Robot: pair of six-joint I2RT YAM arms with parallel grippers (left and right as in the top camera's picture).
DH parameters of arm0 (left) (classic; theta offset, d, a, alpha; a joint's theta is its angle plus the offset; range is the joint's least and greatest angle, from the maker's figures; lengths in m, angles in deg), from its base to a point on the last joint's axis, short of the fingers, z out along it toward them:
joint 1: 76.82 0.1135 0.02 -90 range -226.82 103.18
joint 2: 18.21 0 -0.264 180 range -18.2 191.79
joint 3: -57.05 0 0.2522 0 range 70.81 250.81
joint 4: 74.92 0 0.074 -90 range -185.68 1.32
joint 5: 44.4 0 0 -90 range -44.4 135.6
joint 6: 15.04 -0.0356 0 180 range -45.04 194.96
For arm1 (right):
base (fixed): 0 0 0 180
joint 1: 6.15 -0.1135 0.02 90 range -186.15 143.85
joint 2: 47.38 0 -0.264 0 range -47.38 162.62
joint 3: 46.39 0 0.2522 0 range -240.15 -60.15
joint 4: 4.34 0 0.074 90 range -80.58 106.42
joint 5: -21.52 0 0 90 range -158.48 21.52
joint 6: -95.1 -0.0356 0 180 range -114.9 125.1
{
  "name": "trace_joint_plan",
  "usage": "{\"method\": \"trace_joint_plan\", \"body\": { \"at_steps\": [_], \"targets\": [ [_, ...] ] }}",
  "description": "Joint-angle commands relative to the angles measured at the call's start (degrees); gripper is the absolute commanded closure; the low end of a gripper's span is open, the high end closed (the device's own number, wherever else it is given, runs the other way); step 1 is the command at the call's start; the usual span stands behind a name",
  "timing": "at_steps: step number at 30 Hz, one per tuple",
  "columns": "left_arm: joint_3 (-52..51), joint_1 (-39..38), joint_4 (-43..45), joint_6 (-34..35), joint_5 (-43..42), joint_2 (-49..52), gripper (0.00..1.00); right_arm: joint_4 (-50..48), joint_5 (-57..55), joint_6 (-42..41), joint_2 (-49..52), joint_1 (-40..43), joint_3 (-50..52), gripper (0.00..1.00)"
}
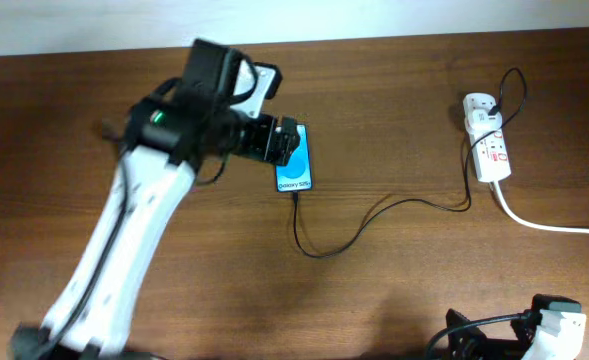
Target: Plug charger to phone and switch on socket
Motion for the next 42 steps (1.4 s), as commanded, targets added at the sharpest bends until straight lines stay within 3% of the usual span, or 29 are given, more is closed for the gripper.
{"method": "trace_joint_plan", "body": {
  "at_steps": [1, 5, 9, 27, 30, 33, 36, 38, 42],
  "targets": [
    [-12.81, -0.46, 3.93, -3.08, -0.63, -12.31, 0.04, -0.04, 0.55, -0.55, -0.02, -0.26, 0.2, 0.01],
    [-30.53, -0.5, 15.34, -5.18, -0.7, -30.82, 0.01, -0.04, 0.55, -0.55, -0.02, -0.26, 0.2, 0.01],
    [-35.63, -0.5, 18.69, -5.18, 1.07, -40.98, 0.01, -0.04, 0.55, -0.55, -0.02, -0.26, 0.2, 0.01],
    [-35.65, -0.5, 17.68, -5.16, 1.05, -41.86, 0.01, -0.04, 0.55, -0.55, -0.02, -0.26, 0.2, 0.01],
    [-35.65, -0.24, 15.54, -5.2, 1.11, -45.05, 0.01, -0.04, 0.55, -0.55, -0.02, -0.26, 0.2, 0.01],
    [-37.05, 5.75, 15.23, -5.4, 8.28, -53.33, 0.01, -0.04, 0.55, -0.55, -0.02, -0.26, 0.2, 0.01],
    [-46.01, 17.77, 21.75, -5.35, 7.65, -63.39, 0.01, -0.04, 0.55, -0.55, -0.02, -0.26, 0.2, 0.01],
    [-56.92, 25.86, 32.39, -5.38, 4.37, -71.06, 0.01, -0.04, 0.55, -0.55, -0.02, -0.26, 0.2, 0.01],
    [-75.67, 28.76, 55.74, -5.35, 3.26, -76.83, 0.01, -0.04, 0.55, -0.57, -0.02, -0.26, 0.2, 0.01]
  ]
}}
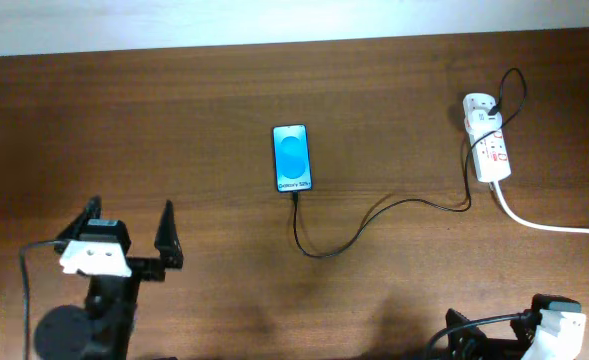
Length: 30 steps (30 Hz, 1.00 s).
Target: Plug charger to phone and switch on socket
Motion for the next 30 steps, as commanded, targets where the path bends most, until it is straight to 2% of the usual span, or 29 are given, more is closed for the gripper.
{"method": "trace_joint_plan", "body": {
  "at_steps": [1, 4, 7, 11, 13, 17, 19, 30],
  "targets": [
    [-16.68, 0.94, 19.19, -0.63, -1.46, -4.39, 0.01, -0.07, 0.55, -0.42, -0.02, -0.26, 0.13, 0.01],
    [-27.47, 0.94, 33.18, -0.59, 0.26, -9.4, 0.01, -0.07, 0.55, -0.42, -0.02, -0.26, 0.13, 0.01],
    [-33.59, 0.94, 37.53, 1.75, 7.23, -14.03, 0.01, -0.07, 0.55, -0.42, -0.02, -0.26, 0.13, 0.01],
    [-36.46, 0.98, 30.64, 1.77, 13.38, -20.37, 0.01, -0.07, 0.55, -0.42, -0.02, -0.26, 0.13, 0.01],
    [-36.46, 1.53, 27.85, 1.77, 14.8, -20.22, 0.01, -0.07, 0.55, -0.42, -0.02, -0.26, 0.13, 0.01],
    [-36.46, 2.08, 16.24, 1.79, 14.67, -20.22, 0.01, -0.07, 0.55, -0.42, -0.02, -0.26, 0.13, 0.01],
    [-36.46, 2.08, 13.4, 1.68, 13.66, -20.22, 0.01, -0.07, 0.55, -0.42, -0.02, -0.26, 0.13, 0.01],
    [-36.41, 2.08, 13.42, 1.49, 13.9, -20.2, 0.01, -0.09, 0.55, -0.42, -0.02, -0.26, 0.13, 0.01]
  ]
}}
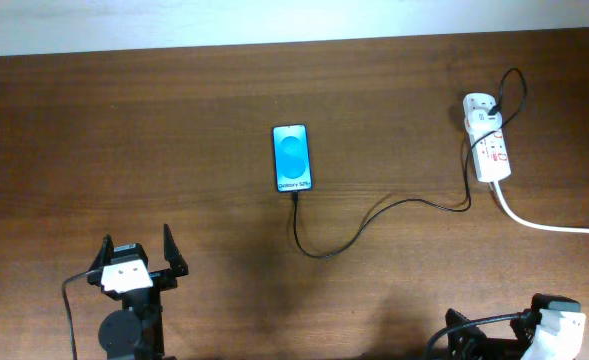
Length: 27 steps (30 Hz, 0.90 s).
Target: Plug charger to phone and switch on socket
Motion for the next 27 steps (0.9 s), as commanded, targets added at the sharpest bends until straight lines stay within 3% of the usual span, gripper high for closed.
{"method": "trace_joint_plan", "body": {
  "at_steps": [1, 8, 13, 18, 24, 27],
  "targets": [
    [-0.07, 0.26, -0.37, 0.33, 0.2, -0.44, 0.01, -0.04, 0.5, -0.42, -0.02, -0.26, 0.02, 0.01],
    [-0.07, 0.26, -0.37, 0.33, 0.2, -0.44, 0.01, -0.04, 0.46, -0.39, -0.02, -0.26, 0.02, 0.01],
    [-0.07, 0.26, -0.37, 0.33, 0.2, -0.44, 0.01, -3.76, -9.57, -0.44, -0.02, -0.28, 0.39, 0.01],
    [-0.07, 0.26, -0.37, 0.33, 0.2, -0.44, 0.01, -28.87, -8.37, 1.36, -3.21, -2.75, 11.72, 0.01],
    [-0.07, 0.26, -0.37, 0.33, 0.2, -0.44, 0.01, -69.22, -6.99, 1.31, -18.32, -9.22, 43.19, 0.01],
    [-0.07, 0.26, -0.37, 0.33, 0.2, -0.44, 0.01, -82.16, -5.99, 1.29, -21.86, -10.1, 54.14, 0.01]
  ]
}}
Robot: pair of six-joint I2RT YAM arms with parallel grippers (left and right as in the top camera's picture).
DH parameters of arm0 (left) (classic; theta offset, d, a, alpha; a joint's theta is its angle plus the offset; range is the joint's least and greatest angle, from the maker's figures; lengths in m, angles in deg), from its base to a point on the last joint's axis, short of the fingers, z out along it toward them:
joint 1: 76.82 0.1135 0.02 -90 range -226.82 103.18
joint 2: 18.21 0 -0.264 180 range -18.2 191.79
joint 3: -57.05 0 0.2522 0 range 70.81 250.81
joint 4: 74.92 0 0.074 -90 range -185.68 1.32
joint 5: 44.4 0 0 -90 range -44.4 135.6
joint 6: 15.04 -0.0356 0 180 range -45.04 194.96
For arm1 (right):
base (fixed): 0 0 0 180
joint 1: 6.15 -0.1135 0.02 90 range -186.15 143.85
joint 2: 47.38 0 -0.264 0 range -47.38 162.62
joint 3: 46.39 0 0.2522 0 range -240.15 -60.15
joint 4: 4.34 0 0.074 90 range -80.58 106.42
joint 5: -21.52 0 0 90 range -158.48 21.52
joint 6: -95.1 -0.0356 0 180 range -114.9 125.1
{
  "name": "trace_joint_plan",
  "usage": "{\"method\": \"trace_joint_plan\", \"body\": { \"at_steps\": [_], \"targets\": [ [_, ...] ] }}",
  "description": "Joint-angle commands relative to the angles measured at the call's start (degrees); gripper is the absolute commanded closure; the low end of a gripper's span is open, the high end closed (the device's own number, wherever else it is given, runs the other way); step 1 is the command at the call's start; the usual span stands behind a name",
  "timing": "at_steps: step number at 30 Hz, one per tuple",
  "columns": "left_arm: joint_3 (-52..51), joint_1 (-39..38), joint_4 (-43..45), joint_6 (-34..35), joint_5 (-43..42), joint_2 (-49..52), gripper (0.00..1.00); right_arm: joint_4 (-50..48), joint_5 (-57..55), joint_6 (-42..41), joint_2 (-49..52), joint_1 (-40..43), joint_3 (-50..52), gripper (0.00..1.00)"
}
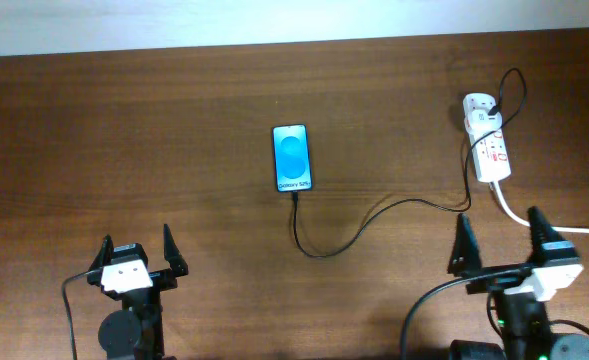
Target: Plug charger to phone and switch on socket
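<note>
The phone (293,158) lies face up mid-table, its blue screen lit. A black charger cable (354,232) runs from the phone's near end to the plug in the white socket strip (487,148) at the far right. My left gripper (135,250) sits at the near left edge, open, holding nothing. Raised at the near right, my right gripper (502,241) is open too, a short way in front of the socket strip and clear of it.
The strip's white lead (554,227) trails off to the right edge, passing just beyond my right gripper. Brown wooden table (124,130) with a pale wall strip along the far edge.
My right gripper has risen from its folded spot at the bottom right edge and now stands open in front of the socket strip. The left arm, phone and cable are unchanged.
First my left arm reached over the table with its gripper at the phone, cable plugged in. Then it was back at the near left, open, then settled lower. Now the right gripper has come up near the socket strip.
</note>
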Motion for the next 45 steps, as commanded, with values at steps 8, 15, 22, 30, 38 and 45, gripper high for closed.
{"method": "trace_joint_plan", "body": {
  "at_steps": [8, 15, 22, 30, 38, 45],
  "targets": [
    [-0.09, 0.26, -0.33, 0.33, 0.17, -0.33, 0.01, -24.63, 1.22, 0.33, -2.64, -1.79, 24.5, 0.01],
    [-0.09, 0.26, -0.33, 0.33, 0.17, -0.33, 0.01, -19.12, -0.92, -0.17, -2.64, -1.75, 27.54, 0.01],
    [-0.09, 0.26, -0.33, 0.33, 0.17, -0.33, 0.01, -13.84, -4.92, -5.51, -2.64, -1.75, 27.54, 0.01],
    [-0.09, 0.26, -0.33, 0.33, 0.17, -0.33, 0.01, -14.01, -4.94, -5.51, -2.64, -1.75, 27.54, 0.01],
    [-0.09, 0.26, -0.33, 0.33, 0.17, -0.33, 0.01, -14.03, -4.94, -5.51, -2.64, -1.75, 27.54, 0.01],
    [-0.09, 0.26, -0.33, 0.33, 0.17, -0.33, 0.01, -14.05, -4.94, -5.51, -2.64, -1.75, 27.54, 0.01]
  ]
}}
